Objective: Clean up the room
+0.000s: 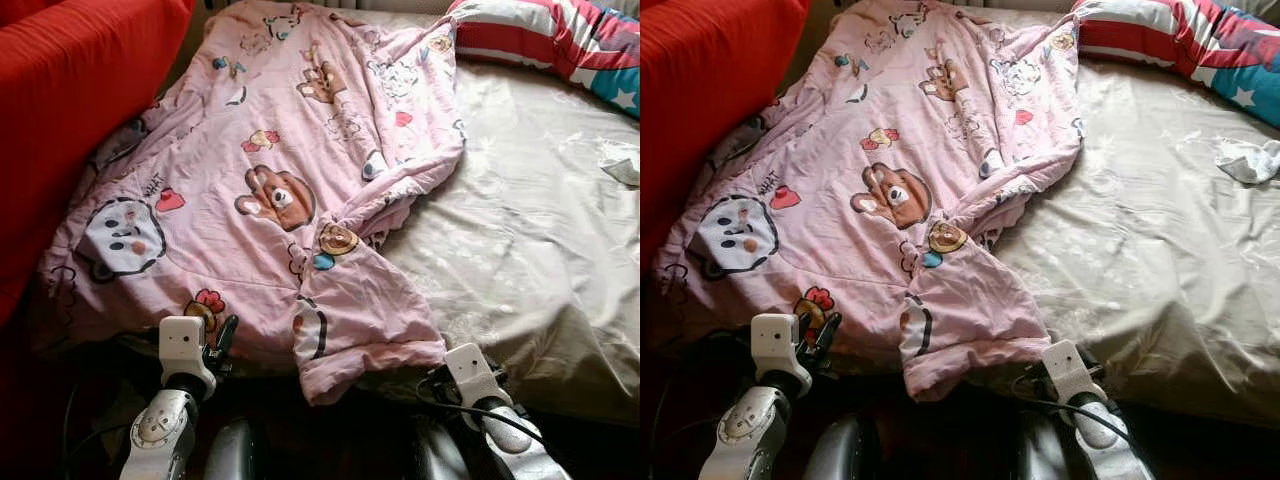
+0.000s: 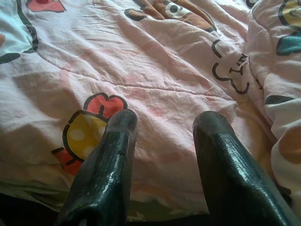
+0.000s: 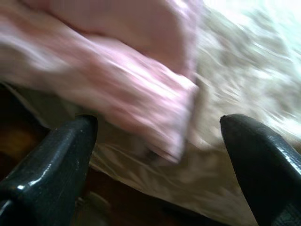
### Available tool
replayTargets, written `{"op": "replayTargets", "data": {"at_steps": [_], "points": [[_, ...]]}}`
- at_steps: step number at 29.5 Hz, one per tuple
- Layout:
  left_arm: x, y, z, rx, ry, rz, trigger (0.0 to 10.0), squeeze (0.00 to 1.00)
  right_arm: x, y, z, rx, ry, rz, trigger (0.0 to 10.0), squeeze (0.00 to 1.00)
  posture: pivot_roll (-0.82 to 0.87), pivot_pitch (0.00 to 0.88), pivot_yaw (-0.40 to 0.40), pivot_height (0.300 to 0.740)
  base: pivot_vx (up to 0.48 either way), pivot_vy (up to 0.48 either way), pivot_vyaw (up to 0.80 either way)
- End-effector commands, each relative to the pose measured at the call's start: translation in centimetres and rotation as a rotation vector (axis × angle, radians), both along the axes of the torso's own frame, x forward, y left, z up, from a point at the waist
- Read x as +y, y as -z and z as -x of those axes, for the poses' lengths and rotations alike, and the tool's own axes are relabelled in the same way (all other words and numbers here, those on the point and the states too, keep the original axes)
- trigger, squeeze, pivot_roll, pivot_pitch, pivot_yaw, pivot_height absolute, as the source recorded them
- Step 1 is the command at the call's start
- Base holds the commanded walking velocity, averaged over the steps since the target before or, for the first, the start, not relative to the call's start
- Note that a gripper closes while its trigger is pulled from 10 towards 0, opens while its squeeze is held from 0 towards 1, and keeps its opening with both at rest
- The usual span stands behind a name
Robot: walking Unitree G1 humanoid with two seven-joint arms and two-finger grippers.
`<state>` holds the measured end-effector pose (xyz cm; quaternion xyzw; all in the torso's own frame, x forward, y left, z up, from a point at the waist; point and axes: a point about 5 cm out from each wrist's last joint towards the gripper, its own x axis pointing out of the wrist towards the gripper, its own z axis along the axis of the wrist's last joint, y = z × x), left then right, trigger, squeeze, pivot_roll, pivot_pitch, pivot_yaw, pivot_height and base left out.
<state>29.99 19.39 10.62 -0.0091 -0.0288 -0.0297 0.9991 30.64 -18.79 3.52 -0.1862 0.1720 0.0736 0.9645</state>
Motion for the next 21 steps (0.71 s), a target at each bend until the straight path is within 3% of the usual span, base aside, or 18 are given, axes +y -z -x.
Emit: {"op": "replayTargets", "data": {"at_steps": [1,13,21], "points": [[0.3,0.6,0.3,0.028,-0.005,-0.007,10.0,0.00,-0.2,0.9,0.7,0.035,0.018,-0.025,10.0,0.00,0.11,0.283,0.008,0.568,0.000,0.000,0.00],[0.3,0.5,0.3,0.024,-0.005,-0.007,10.0,0.00,-0.7,1.7,0.5,0.028,0.081,0.074,10.0,0.00,0.11,0.285,0.015,0.568,0.000,0.000,0.00],[0.3,0.6,0.4,0.026,-0.006,-0.007,10.0,0.00,-0.2,1.0,-0.3,-0.024,0.105,-0.006,10.0,0.00,0.12,0.292,0.015,0.568,0.000,0.000,0.00]]}}
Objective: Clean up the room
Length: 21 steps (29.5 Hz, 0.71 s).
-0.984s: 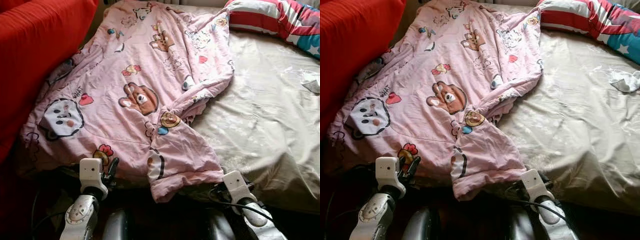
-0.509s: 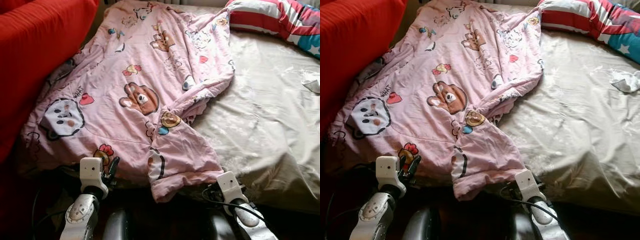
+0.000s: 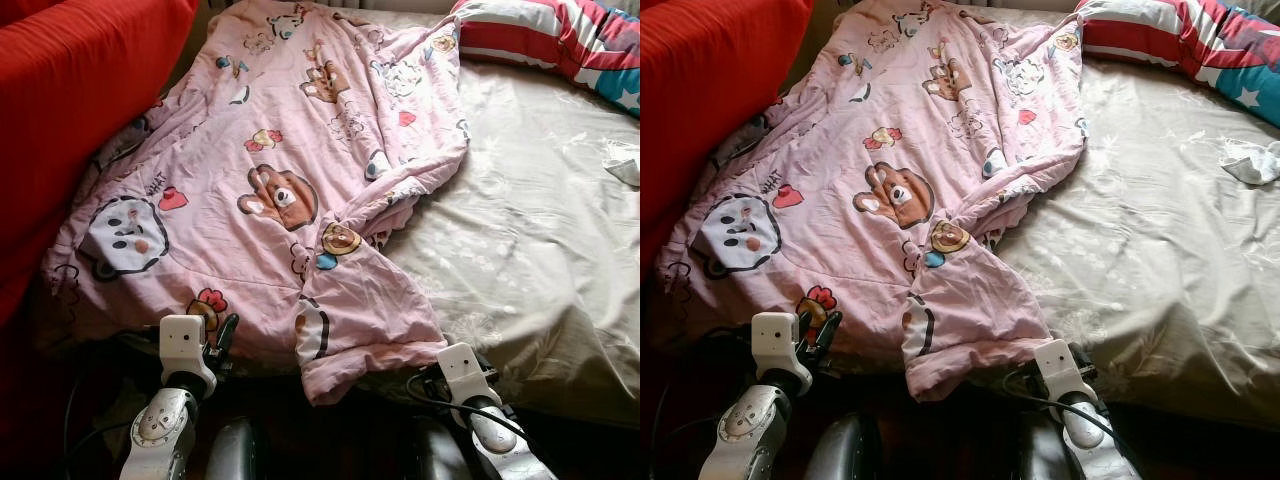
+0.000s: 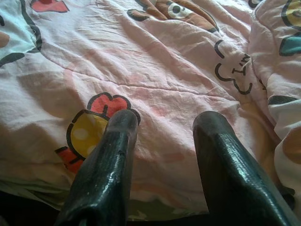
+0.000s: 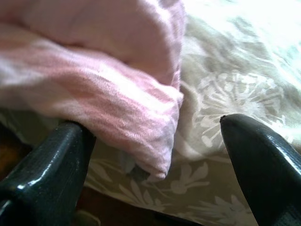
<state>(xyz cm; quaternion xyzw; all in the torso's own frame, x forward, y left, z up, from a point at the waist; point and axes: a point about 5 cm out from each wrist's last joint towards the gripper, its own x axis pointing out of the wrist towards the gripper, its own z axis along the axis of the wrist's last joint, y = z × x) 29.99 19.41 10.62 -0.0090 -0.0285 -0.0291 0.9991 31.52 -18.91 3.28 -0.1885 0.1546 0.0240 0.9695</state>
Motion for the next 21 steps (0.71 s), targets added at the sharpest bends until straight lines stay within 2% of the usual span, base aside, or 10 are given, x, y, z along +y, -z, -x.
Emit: {"op": "replayTargets", "data": {"at_steps": [1,5,6,7,21], "points": [[0.28,0.56,0.41,0.026,-0.008,-0.006,10.0,0.00,-0.05,0.92,0.48,0.045,0.022,-0.015,10.0,0.00,0.12,0.292,0.014,0.568,0.000,0.000,0.00],[0.26,0.59,0.56,0.025,-0.009,-0.005,10.0,0.00,0.07,0.60,0.07,0.034,0.045,-0.069,10.0,0.00,0.13,0.296,0.014,0.568,0.000,0.000,0.00],[0.39,0.63,0.67,0.026,-0.010,-0.006,10.0,0.00,0.31,0.36,-0.17,0.023,0.039,-0.084,1.5,0.00,0.13,0.297,0.016,0.568,0.000,0.000,0.00],[0.45,0.65,0.72,0.028,-0.011,-0.007,10.0,0.00,0.39,0.28,-0.26,0.020,0.038,-0.088,0.0,0.00,0.13,0.298,0.016,0.568,0.000,0.000,0.00],[0.34,0.62,0.67,0.027,-0.016,-0.006,10.0,0.00,0.34,0.29,-0.35,0.014,0.048,-0.102,0.0,0.00,0.12,0.306,0.016,0.568,0.000,0.000,0.00]]}}
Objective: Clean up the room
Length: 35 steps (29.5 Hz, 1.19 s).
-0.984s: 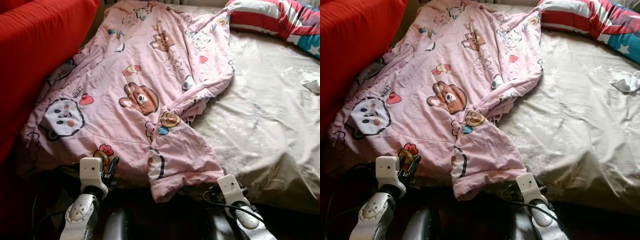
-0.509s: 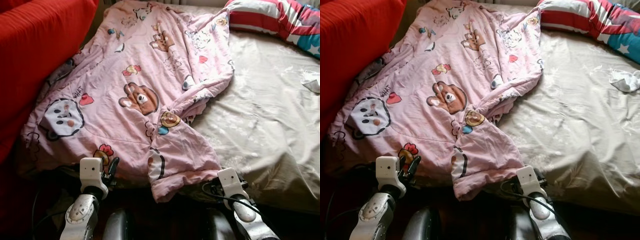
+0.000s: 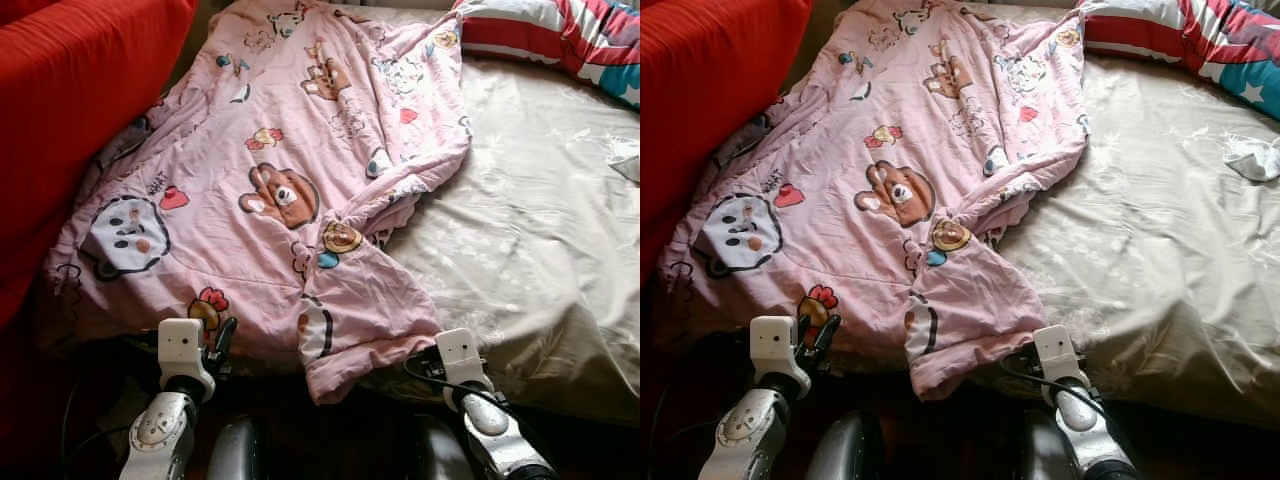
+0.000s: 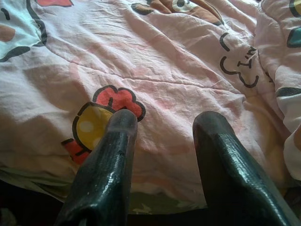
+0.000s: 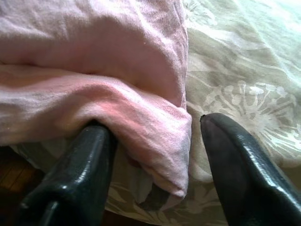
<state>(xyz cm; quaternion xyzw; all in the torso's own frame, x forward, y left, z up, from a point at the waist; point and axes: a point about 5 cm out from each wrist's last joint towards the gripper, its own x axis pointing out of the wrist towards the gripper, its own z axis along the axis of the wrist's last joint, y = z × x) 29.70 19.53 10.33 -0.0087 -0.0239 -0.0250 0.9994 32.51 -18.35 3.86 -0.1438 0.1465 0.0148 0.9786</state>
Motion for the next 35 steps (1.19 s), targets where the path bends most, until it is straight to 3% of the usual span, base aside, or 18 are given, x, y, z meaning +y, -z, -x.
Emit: {"op": "replayTargets", "data": {"at_steps": [1,24,25,26,30,35], "points": [[0.2,0.3,0.4,0.018,-0.009,-0.006,10.0,0.00,-0.2,0.9,0.7,0.034,0.017,-0.017,0.0,0.00,0.12,0.306,0.016,0.568,0.000,0.000,0.00],[0.0,0.3,0.1,0.013,-0.009,-0.004,10.0,0.00,0.2,1.1,0.9,0.021,0.034,-0.118,0.0,0.00,0.12,0.302,0.012,0.568,0.000,0.000,0.00],[0.0,0.3,0.1,0.013,-0.009,-0.003,10.0,0.00,0.3,1.1,0.9,0.023,0.033,-0.117,1.8,0.00,0.12,0.299,0.010,0.568,0.000,0.000,0.00],[0.0,0.3,0.1,0.013,-0.009,-0.002,10.0,0.00,0.4,1.2,0.9,0.026,0.031,-0.116,10.0,0.00,0.12,0.299,0.010,0.568,0.000,0.000,0.00],[0.0,0.3,0.0,0.012,-0.010,-0.001,10.0,0.00,0.8,1.0,1.0,0.002,0.020,-0.191,10.0,0.00,0.12,0.296,0.009,0.568,0.000,0.000,0.00],[-0.1,0.3,0.0,0.010,-0.011,0.000,10.0,0.00,1.0,0.7,0.8,-0.031,0.015,-0.208,10.0,0.00,0.11,0.291,0.005,0.583,0.000,0.000,0.00]]}}
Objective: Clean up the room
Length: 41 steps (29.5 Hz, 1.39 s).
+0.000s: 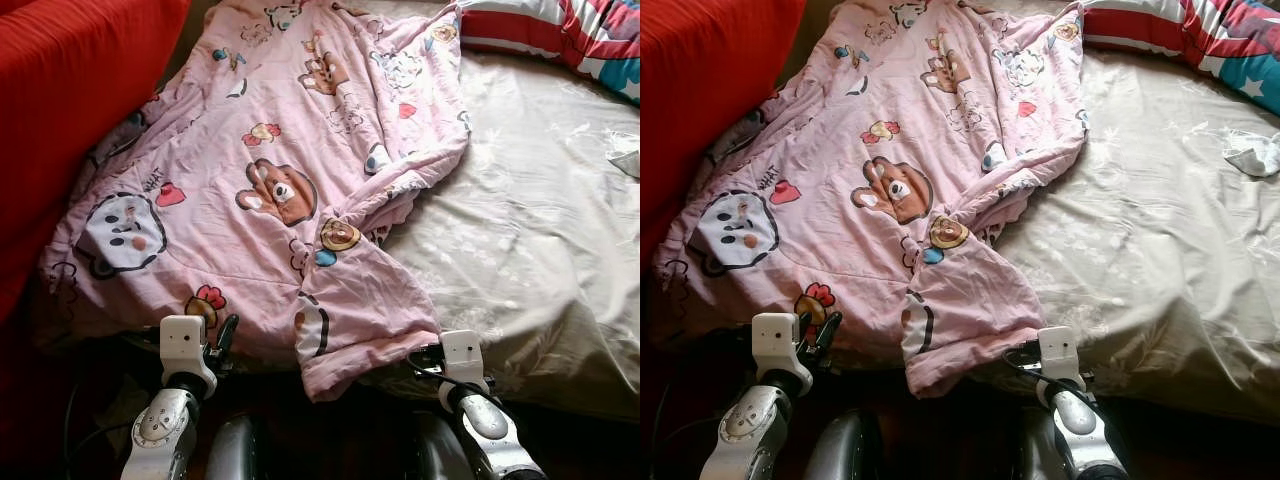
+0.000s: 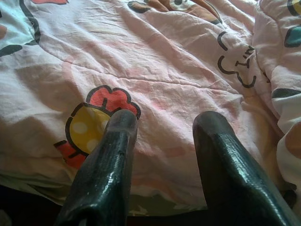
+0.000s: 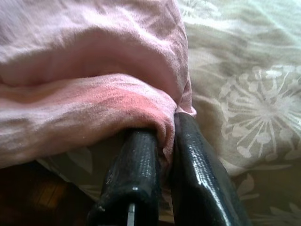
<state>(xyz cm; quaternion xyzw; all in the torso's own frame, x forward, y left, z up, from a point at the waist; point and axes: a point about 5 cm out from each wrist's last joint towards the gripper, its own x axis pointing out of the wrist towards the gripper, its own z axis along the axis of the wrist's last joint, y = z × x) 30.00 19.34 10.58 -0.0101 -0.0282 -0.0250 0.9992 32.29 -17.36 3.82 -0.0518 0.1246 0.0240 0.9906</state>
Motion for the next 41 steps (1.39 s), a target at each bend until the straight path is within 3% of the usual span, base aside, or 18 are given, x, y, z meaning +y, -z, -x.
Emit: {"op": "replayTargets", "data": {"at_steps": [1,10,24,32,41], "points": [[0.1,0.6,0.2,0.017,-0.012,-0.003,10.0,0.00,0.0,0.5,0.6,0.004,0.012,-0.025,10.0,0.00,0.11,0.288,0.004,0.593,0.000,0.000,0.00],[0.5,0.4,0.1,0.005,-0.035,-0.016,10.0,0.00,0.1,0.2,0.4,-0.025,0.003,-0.050,10.0,0.00,0.11,0.282,0.001,0.638,0.000,0.000,0.00],[3.5,1.3,0.6,0.036,-0.120,-0.060,10.0,0.00,-0.9,-0.2,0.9,-0.095,0.036,-0.060,10.0,0.00,0.10,0.253,-0.002,0.738,0.000,0.000,0.00],[3.6,1.0,0.3,0.022,-0.119,-0.063,10.0,0.00,-1.3,-0.4,1.1,-0.135,0.049,-0.061,10.0,0.00,0.10,0.234,-0.004,0.740,0.000,0.000,0.00],[2.3,1.1,0.0,0.010,-0.075,-0.034,10.0,0.00,-1.5,-0.7,1.2,-0.161,0.052,-0.060,10.0,0.00,0.10,0.217,-0.003,0.740,0.000,0.000,0.00]]}}
